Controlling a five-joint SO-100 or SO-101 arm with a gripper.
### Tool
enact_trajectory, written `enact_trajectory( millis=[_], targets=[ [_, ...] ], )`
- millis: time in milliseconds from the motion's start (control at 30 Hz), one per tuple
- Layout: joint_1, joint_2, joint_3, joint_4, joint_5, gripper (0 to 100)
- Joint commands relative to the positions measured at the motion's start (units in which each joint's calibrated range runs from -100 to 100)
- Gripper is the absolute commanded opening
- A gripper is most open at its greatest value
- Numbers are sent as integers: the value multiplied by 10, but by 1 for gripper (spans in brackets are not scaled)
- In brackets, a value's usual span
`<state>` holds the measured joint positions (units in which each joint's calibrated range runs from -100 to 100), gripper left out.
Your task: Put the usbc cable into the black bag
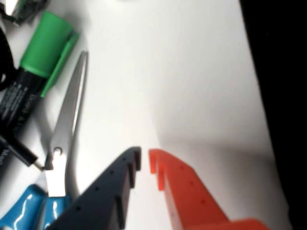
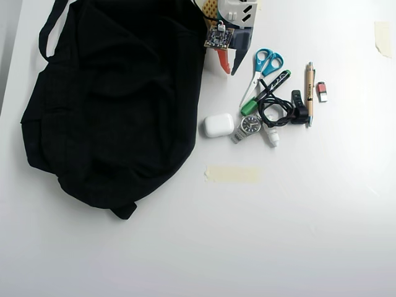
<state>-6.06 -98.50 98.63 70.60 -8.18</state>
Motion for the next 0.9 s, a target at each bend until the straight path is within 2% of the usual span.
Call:
enact_trajectory(
  millis=[0,167,300,367,533,700,867],
  targets=[
    [-2,-9,6,4,2,2],
    [-8,-9,-10,4,2,2],
    [-32,-9,-118,-3,-2,2],
    [-58,-9,-162,-45,-2,2],
    [-147,-9,-154,-153,14,2],
    [-192,-7,-165,-162,12,2],
    [-193,-4,-173,-155,-6,2]
  ],
)
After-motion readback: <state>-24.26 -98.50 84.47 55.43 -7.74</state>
